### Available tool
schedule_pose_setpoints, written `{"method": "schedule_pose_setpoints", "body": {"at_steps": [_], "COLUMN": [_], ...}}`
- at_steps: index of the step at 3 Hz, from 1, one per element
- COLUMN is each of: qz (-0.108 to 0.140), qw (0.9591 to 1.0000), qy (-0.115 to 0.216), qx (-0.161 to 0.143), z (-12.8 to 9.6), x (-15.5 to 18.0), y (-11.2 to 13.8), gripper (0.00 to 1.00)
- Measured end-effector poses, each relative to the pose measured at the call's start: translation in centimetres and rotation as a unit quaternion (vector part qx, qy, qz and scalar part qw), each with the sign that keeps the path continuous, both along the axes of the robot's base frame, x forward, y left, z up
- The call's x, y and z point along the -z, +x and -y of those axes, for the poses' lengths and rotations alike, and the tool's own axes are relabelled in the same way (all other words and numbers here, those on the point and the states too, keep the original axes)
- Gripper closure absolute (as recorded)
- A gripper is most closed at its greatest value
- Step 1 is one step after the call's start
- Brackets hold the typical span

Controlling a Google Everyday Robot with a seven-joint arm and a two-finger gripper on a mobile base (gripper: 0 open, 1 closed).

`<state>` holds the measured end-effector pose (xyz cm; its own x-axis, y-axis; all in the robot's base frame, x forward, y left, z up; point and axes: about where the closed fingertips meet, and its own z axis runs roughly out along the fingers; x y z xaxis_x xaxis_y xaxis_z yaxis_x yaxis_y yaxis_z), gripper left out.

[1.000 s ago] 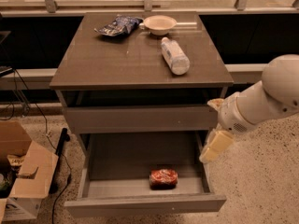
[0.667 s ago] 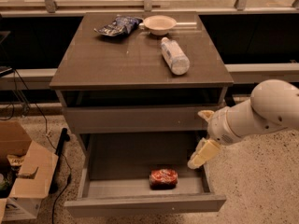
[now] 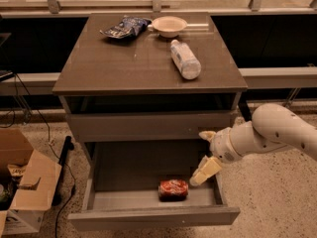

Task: Pick coke can from middle drawer and place on counter

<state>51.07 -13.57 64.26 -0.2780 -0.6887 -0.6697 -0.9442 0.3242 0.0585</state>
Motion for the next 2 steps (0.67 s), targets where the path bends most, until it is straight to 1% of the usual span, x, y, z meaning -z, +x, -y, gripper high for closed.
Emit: {"method": "schedule_pose_setpoints", "body": {"at_steps": [1, 2], "qz": [-0.005, -0.011], "qw": [0.9997, 0.9993], "qy": [-0.023, -0.037], "qx": [0.0, 0.0], "z": [-0.6, -1.8], "x": [1.8, 6.5], "y": [0.8, 2.2], "gripper": [0.0, 0.0]}}
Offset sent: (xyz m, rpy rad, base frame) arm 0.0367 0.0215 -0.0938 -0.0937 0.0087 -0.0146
